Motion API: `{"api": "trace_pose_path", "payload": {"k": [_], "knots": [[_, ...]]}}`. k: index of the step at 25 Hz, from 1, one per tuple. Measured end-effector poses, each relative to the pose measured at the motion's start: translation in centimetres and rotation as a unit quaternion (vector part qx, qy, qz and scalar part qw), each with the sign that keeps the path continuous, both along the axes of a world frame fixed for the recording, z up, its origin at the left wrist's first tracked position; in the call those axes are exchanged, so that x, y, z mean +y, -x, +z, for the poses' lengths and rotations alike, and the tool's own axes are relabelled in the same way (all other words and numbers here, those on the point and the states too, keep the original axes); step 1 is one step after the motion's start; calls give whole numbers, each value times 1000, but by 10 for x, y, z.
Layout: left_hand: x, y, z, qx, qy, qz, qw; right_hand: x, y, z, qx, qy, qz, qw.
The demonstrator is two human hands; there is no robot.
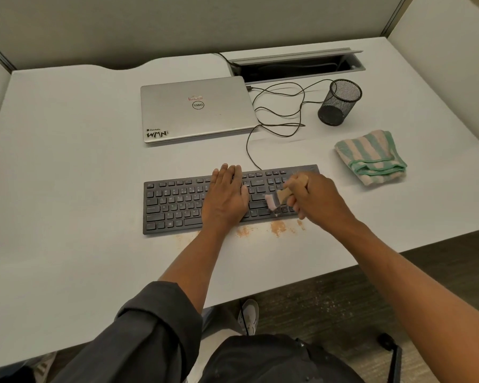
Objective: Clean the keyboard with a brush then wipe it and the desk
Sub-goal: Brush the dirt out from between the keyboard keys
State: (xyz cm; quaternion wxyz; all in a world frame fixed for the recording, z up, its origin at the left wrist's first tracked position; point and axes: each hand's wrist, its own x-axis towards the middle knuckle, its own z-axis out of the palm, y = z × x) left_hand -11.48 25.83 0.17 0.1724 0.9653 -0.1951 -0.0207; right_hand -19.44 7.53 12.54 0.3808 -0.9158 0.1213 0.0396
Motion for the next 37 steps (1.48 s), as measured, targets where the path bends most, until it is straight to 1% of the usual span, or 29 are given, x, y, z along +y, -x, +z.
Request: {"api": "trace_pose_path", "payload": {"k": [1,4,5,6,8,10,12,15,16,17,20,21,24,25,27,29,31,33,35,37], "knots": [[0,0,1,3,-1,-1,1000,4,0,-4,3,23,8,1000],[0,0,0,-4,-2,2,1000,3,7,-15,30,133,36,990],[0,-1,0,-4,-2,2,1000,0,9,-14,27,144,30,989],[0,-1,0,-2,-1,3,1000,-3,9,-13,9,140,19,990],[-1,0,0,-4,0,3,1000,-4,6,-12,-26,92,-4,995],[0,0,0,-3,-1,2,1000,4,5,-12,-28,43,-3,999],[-1,0,0,0,-3,0,1000,6,10,-18,-22,70,6,997],[-1,0,-1,2,0,3,1000,-10,17,-14,-23,146,-44,988],[0,-1,-1,4,-2,4,1000,-14,18,-12,-29,153,-59,986],[0,-1,-1,4,-3,4,1000,-14,18,-11,-34,139,-62,988],[-1,1,1,6,-3,1,1000,-4,20,-13,-25,23,-40,999],[-1,1,1,7,-1,1,1000,-3,20,-16,-23,21,-39,999],[-1,1,2,6,3,3,1000,-17,12,-16,-37,110,-68,991],[-1,0,2,6,3,3,1000,-22,9,-15,-42,118,-74,989],[-1,1,2,5,4,1,1000,-25,5,-12,-43,92,-78,992],[0,2,2,2,8,-1,1000,-22,2,-10,-25,87,-60,994],[0,2,2,-2,12,0,1000,-24,1,-9,16,88,-31,995],[0,1,2,-2,12,1,1000,-29,0,-3,56,64,-29,996],[-1,2,3,-3,12,2,1000,-34,-4,3,42,53,-46,997],[-1,2,2,-7,15,3,1000,-33,-9,4,5,88,-52,995]]}}
